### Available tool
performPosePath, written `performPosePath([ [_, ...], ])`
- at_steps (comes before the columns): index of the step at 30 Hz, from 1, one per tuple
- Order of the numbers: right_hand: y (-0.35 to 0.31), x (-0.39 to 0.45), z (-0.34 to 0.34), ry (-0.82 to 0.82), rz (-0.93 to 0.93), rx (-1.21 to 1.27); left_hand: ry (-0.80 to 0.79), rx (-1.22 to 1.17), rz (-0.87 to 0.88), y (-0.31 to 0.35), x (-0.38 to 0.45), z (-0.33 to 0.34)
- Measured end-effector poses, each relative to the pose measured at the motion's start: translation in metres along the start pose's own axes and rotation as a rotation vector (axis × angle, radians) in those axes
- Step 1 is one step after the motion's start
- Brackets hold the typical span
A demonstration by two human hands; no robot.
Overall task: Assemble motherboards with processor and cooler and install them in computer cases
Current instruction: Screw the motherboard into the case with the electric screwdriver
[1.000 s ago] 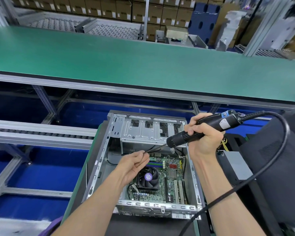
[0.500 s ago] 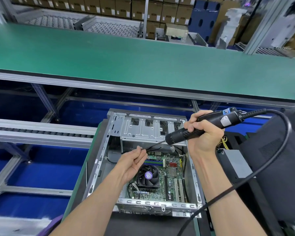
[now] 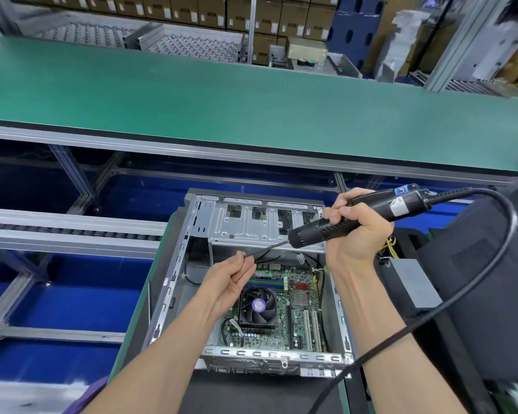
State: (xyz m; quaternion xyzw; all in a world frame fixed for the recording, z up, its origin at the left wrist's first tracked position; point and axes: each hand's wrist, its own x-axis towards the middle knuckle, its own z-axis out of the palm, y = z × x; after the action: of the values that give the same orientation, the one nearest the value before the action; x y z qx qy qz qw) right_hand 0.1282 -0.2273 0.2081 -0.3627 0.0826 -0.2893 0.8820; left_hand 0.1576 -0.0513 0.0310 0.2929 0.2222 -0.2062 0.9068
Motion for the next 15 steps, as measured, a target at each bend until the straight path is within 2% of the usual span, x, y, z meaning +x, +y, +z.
performPosePath([
  [7, -0.005, 0.0, 0.0, -0.143, -0.032, -0.017, -0.024, 0.072, -0.008, -0.002, 0.0, 0.004],
  [11, -0.016, 0.006, 0.001, -0.22, -0.07, -0.065, -0.079, 0.182, -0.077, -0.003, -0.003, 0.005],
  [15, -0.024, 0.015, -0.003, -0.235, -0.191, -0.257, 0.089, 0.235, -0.054, -0.001, -0.004, 0.003],
])
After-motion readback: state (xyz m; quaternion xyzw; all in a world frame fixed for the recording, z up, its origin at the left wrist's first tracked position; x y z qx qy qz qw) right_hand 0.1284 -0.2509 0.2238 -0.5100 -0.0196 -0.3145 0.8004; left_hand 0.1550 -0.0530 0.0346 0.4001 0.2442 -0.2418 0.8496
